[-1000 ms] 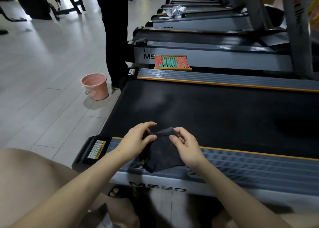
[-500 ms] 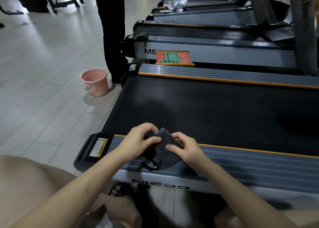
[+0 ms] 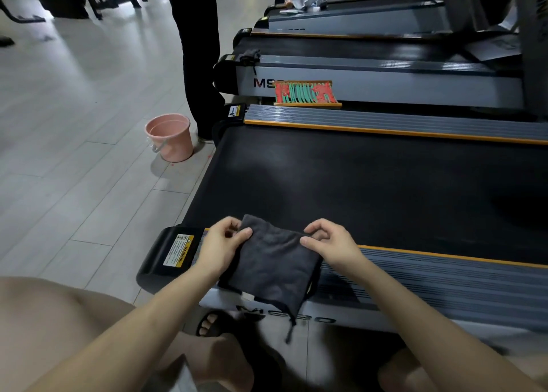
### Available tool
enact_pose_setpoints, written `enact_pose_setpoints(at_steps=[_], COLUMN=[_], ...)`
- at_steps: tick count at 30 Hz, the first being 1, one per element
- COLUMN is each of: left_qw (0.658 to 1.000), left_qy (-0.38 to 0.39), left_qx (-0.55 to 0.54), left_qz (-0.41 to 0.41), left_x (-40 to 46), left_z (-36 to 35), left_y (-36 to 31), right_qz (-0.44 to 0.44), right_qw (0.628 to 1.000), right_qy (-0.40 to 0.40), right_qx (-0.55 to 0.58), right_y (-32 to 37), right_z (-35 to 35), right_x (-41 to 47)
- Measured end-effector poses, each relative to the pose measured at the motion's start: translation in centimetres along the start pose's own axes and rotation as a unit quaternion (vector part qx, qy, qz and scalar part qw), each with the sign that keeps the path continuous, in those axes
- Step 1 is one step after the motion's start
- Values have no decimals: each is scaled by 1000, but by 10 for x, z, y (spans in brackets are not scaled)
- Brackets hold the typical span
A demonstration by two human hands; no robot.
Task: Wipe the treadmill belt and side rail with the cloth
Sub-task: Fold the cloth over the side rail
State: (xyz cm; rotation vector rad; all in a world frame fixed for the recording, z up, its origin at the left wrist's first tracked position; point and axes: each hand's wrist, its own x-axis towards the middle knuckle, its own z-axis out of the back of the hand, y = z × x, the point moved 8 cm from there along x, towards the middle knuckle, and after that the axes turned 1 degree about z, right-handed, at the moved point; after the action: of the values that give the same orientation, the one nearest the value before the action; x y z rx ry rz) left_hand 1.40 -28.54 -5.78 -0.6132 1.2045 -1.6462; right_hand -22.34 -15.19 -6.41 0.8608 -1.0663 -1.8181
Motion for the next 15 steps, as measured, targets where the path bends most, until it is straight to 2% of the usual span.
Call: enact_pose_setpoints(at_steps=[4, 10, 15], left_qw=[993, 986, 966], left_qy=[30, 1, -30], left_qx=[38, 116, 217], left_qz=[107, 117, 135], left_x=[7, 24, 22], left_z=[-23, -24, -21], left_y=[60, 60, 52], right_qz=[7, 57, 81], right_qw=[993, 972, 960], right_qy=[-24, -31, -47], right_qx=[-117, -225, -262], right_y=[-20, -14, -17], right_z=[-14, -28, -29], right_x=[8, 21, 26])
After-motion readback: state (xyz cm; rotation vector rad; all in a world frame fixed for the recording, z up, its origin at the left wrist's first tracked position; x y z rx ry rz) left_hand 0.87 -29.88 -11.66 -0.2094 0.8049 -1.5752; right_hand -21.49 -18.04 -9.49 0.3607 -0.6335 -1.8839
